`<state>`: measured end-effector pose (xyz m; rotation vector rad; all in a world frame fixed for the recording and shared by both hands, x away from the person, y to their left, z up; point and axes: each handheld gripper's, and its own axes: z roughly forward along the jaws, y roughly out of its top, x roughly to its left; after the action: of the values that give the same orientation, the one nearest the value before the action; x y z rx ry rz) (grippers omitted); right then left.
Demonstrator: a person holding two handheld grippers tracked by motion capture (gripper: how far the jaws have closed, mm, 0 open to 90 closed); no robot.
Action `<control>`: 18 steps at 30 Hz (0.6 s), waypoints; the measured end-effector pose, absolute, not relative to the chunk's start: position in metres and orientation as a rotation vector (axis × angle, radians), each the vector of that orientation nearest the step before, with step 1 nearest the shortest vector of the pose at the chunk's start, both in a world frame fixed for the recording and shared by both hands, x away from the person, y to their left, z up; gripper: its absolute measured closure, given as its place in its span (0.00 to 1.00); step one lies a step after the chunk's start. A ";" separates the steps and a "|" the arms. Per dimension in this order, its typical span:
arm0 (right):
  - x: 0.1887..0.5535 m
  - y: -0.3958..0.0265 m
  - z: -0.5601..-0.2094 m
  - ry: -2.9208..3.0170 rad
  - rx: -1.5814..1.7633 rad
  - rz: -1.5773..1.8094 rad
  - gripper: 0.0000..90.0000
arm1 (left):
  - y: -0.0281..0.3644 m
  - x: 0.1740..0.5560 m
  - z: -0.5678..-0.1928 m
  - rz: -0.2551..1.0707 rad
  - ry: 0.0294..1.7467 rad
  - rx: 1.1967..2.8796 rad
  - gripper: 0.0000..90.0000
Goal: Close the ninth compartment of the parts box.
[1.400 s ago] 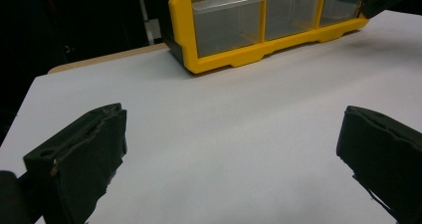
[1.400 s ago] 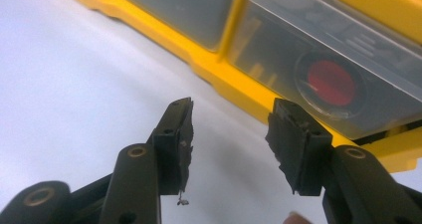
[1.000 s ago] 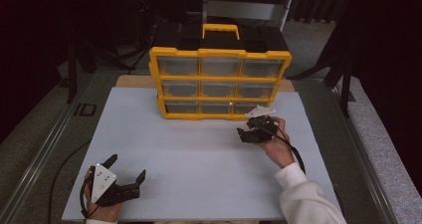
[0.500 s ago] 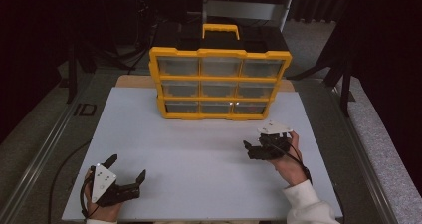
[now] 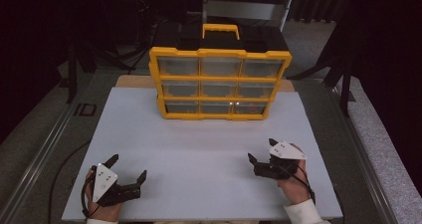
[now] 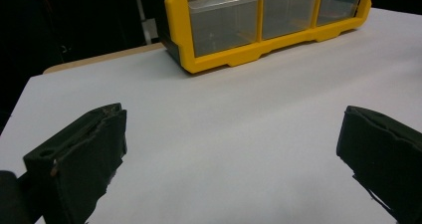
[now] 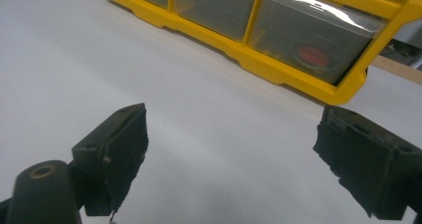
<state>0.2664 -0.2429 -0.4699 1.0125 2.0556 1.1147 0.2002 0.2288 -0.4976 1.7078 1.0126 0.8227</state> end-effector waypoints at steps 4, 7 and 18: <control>0.256 -0.251 -0.479 2.006 1.010 1.162 0.15 | 0.229 0.201 -0.498 0.821 1.015 1.712 0.00; 0.251 -0.257 -0.483 1.971 1.018 1.204 0.15 | 0.229 0.201 -0.499 0.820 1.016 1.717 0.00; 0.241 -0.273 -0.494 1.864 1.034 1.268 0.13 | 0.231 0.201 -0.498 0.818 1.016 1.704 0.00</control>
<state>0.2413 -0.2729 -0.4940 1.0344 1.8639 1.2680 0.2007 0.2305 -0.4976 1.7043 1.0159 0.8181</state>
